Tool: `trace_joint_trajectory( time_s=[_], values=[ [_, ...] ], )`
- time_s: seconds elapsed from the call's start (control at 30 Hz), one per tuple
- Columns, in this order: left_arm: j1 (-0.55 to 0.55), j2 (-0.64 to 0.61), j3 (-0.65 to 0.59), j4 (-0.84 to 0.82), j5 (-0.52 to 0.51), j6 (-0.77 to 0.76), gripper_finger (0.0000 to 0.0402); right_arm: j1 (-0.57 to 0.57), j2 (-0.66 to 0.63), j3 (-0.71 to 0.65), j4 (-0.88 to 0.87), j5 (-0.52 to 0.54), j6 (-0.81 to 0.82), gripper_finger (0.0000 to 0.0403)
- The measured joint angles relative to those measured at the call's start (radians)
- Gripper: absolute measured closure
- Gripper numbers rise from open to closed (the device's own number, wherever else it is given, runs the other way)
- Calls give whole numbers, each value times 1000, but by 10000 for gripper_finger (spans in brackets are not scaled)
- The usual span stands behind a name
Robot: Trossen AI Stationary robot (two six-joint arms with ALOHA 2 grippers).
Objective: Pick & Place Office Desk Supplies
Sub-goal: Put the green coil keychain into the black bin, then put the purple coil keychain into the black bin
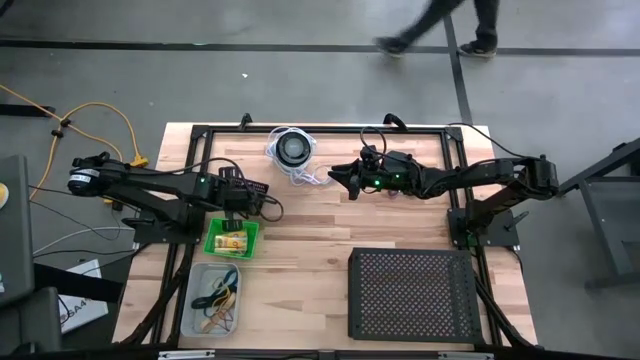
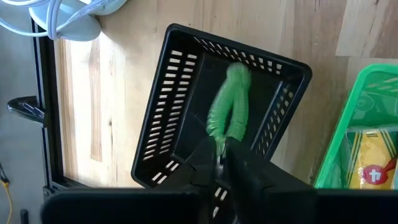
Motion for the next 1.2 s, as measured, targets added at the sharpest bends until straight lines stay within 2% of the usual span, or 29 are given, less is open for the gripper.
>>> trace_joint_trajectory(
  time_s=[0.27, 0.53, 0.67, 0.77, 0.87, 0.97, 1.07, 1.2],
  values=[
    [0, 0, 0, 0, 13, 8, 301, 0, 0, 0, 0, 0, 0, 264],
    [0, 0, 0, 5, 3, 33, 293, 0, 0, 0, 0, 0, 0, 264],
    [0, 0, -1, 117, -119, 207, 293, 0, 0, 0, 0, 0, 0, 264],
    [9, 0, -1, 293, -144, 383, 293, 0, 0, 0, 0, 0, 0, 264],
    [30, 0, -1, 478, -73, 567, 293, 0, 0, 0, 0, 0, 0, 264],
    [50, 0, -1, 612, 48, 740, 293, 0, 0, 0, 0, 0, 0, 264],
    [62, 0, -1, 688, 151, 874, 293, 0, 0, 0, 0, 0, 0, 264],
    [80, 0, 0, 728, 237, 1018, 293, 0, 0, 0, 0, 0, 0, 264]
  ],
)
